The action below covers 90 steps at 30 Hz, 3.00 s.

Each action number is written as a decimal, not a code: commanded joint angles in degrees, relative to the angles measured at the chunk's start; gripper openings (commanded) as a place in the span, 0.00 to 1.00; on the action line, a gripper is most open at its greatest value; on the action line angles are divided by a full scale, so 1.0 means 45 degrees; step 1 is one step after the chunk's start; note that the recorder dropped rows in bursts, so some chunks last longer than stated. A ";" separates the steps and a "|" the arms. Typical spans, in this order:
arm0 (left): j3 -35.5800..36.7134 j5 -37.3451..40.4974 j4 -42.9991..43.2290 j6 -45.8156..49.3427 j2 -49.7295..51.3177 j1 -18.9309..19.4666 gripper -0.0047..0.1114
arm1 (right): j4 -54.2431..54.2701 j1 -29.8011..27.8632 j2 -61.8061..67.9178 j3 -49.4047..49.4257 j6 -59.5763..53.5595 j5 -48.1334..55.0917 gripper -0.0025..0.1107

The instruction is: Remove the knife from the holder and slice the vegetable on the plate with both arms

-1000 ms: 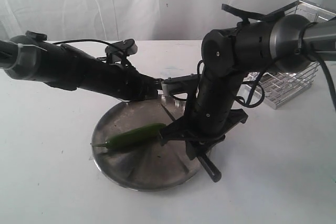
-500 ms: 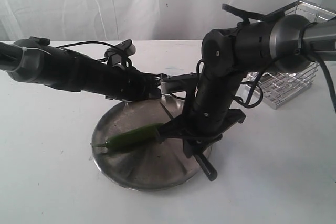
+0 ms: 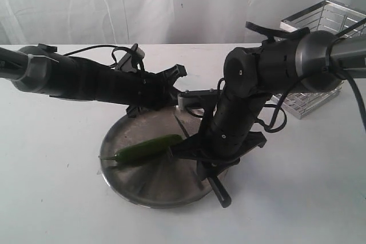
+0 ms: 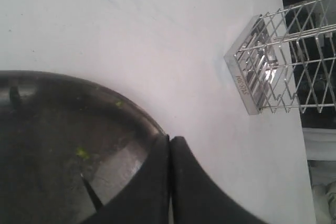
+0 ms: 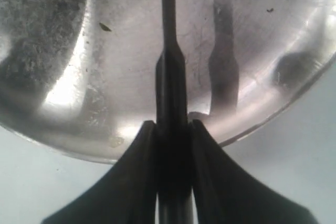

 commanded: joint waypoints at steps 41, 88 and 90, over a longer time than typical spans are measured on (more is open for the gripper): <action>-0.1113 0.7403 0.3188 1.4840 0.1342 0.2258 0.04 | 0.1026 0.0049 -0.0026 0.0050 -0.0543 0.0101 0.02; -0.1093 0.5049 0.4037 1.3229 0.2601 0.1474 0.04 | 0.1026 0.0049 -0.0026 0.0050 -0.0543 0.0077 0.02; -0.1093 0.5049 0.4290 1.3157 0.2654 0.1474 0.04 | 0.1026 0.0049 -0.0026 0.0050 -0.0543 0.0077 0.02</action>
